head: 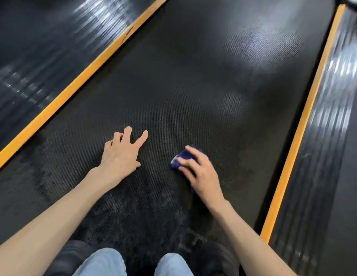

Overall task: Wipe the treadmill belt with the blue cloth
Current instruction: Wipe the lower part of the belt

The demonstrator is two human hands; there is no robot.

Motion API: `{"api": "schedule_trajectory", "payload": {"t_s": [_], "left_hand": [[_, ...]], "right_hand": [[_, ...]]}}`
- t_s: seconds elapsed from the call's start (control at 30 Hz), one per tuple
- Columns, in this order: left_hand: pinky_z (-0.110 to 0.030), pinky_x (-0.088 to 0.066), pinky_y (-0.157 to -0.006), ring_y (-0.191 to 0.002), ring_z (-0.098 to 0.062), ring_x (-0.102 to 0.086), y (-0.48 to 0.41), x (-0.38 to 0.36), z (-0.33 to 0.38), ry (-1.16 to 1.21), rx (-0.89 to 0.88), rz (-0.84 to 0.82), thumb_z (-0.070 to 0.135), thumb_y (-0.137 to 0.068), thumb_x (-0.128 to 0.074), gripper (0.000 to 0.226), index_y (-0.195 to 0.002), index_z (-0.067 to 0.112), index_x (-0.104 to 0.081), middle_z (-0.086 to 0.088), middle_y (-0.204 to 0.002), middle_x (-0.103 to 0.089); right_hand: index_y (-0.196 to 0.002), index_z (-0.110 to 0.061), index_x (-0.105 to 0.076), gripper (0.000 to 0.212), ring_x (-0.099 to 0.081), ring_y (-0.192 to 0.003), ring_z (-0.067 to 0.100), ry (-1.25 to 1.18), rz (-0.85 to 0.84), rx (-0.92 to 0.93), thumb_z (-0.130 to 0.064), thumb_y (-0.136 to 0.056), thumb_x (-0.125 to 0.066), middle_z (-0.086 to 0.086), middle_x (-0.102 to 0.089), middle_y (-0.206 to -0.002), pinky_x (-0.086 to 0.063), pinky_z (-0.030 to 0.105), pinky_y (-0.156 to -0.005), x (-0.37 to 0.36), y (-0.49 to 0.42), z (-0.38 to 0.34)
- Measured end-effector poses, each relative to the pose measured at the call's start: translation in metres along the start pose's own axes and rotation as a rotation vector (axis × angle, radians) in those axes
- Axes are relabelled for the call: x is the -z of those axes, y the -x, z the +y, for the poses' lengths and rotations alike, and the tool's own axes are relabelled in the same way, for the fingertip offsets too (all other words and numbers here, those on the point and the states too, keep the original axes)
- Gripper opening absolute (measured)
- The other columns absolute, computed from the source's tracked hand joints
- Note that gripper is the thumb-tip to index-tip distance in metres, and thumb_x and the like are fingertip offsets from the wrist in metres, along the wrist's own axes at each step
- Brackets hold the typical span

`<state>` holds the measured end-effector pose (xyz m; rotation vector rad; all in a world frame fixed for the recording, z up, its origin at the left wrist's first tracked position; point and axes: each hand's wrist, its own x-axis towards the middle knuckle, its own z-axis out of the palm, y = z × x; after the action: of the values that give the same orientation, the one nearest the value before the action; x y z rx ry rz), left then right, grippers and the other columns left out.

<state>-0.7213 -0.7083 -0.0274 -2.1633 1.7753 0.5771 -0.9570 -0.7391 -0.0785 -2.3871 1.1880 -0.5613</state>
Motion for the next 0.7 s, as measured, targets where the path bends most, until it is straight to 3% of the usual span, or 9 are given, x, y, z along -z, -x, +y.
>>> {"api": "schedule_trajectory", "payload": {"t_s": [0.07, 0.13, 0.2, 0.33, 0.4, 0.5, 0.57, 0.7], "left_hand": [[-0.039, -0.033, -0.102, -0.127, -0.029, -0.024, 0.001, -0.001, -0.002, 0.017, 0.001, -0.008, 0.043, -0.084, -0.062, 0.09, -0.147, 0.037, 0.002, -0.009, -0.146, -0.006], [-0.04, -0.033, -0.102, -0.127, -0.029, -0.023, 0.002, 0.0, -0.003, 0.021, 0.002, -0.011, 0.043, -0.084, -0.062, 0.09, -0.147, 0.037, 0.002, -0.009, -0.147, -0.006], [-0.039, -0.033, -0.102, -0.127, -0.028, -0.023, 0.001, 0.0, -0.002, 0.026, 0.0, -0.009, 0.043, -0.084, -0.062, 0.09, -0.147, 0.037, 0.002, -0.009, -0.147, -0.005], [-0.039, -0.031, -0.104, -0.129, -0.029, -0.022, 0.003, 0.001, 0.0, 0.014, -0.003, -0.016, 0.041, -0.084, -0.062, 0.09, -0.147, 0.035, 0.003, -0.011, -0.147, -0.004], [-0.039, -0.03, -0.105, -0.13, -0.028, -0.022, 0.003, 0.001, -0.001, 0.027, -0.008, -0.013, 0.041, -0.085, -0.061, 0.089, -0.147, 0.035, 0.003, -0.01, -0.148, -0.004], [-0.038, -0.031, -0.104, -0.129, -0.027, -0.023, 0.006, 0.001, -0.002, 0.04, -0.014, 0.003, 0.041, -0.085, -0.061, 0.088, -0.147, 0.035, 0.0, -0.009, -0.148, -0.007], [-0.037, -0.031, -0.104, -0.13, -0.027, -0.023, 0.01, 0.0, -0.003, 0.018, -0.026, -0.001, 0.041, -0.085, -0.061, 0.087, -0.147, 0.034, -0.001, -0.009, -0.148, -0.007], [-0.034, -0.032, -0.103, -0.127, -0.024, -0.029, 0.008, 0.01, -0.01, 0.049, -0.095, 0.025, 0.04, -0.086, -0.059, 0.075, -0.147, 0.03, -0.016, -0.008, -0.146, -0.016]], "right_hand": [[-0.095, -0.013, -0.068, 0.014, -0.047, -0.112, 0.021, -0.009, 0.19, -0.284, -0.023, -0.087, -0.064, 0.009, -0.049, -0.125, -0.038, 0.033, -0.101, 0.019, -0.016, 0.029], [-0.093, -0.013, -0.068, 0.011, -0.045, -0.102, 0.019, -0.013, 0.293, -0.455, -0.021, -0.085, -0.067, 0.007, -0.047, -0.115, -0.04, 0.041, -0.093, 0.027, -0.023, 0.037], [-0.091, -0.015, -0.069, 0.013, -0.045, -0.092, 0.018, 0.032, 0.257, -0.375, -0.026, -0.085, -0.065, 0.005, -0.049, -0.103, -0.042, 0.04, -0.083, 0.019, -0.014, 0.02], [-0.092, -0.02, -0.068, 0.02, -0.047, -0.088, 0.016, 0.057, -0.058, 0.076, -0.037, -0.089, -0.057, 0.001, -0.054, -0.1, -0.034, 0.026, -0.076, 0.002, 0.019, -0.016], [-0.092, -0.02, -0.07, 0.022, -0.048, -0.086, 0.016, 0.063, -0.046, 0.129, -0.037, -0.089, -0.057, 0.001, -0.056, -0.098, -0.035, 0.028, -0.073, 0.01, 0.006, 0.001], [-0.092, -0.02, -0.071, 0.017, -0.048, -0.087, 0.018, 0.069, 0.234, -0.258, -0.033, -0.085, -0.063, 0.003, -0.053, -0.095, -0.039, 0.033, -0.076, 0.034, -0.016, 0.046], [-0.098, -0.017, -0.071, 0.017, -0.048, -0.091, 0.019, 0.065, 0.331, -0.454, -0.027, -0.085, -0.065, 0.005, -0.05, -0.098, -0.039, 0.033, -0.082, 0.048, -0.02, 0.065], [-0.109, -0.016, -0.066, 0.021, -0.046, -0.097, 0.016, 0.063, 0.31, -0.479, -0.018, -0.089, -0.062, 0.005, -0.049, -0.107, -0.038, 0.031, -0.09, 0.04, -0.009, 0.045]]}}
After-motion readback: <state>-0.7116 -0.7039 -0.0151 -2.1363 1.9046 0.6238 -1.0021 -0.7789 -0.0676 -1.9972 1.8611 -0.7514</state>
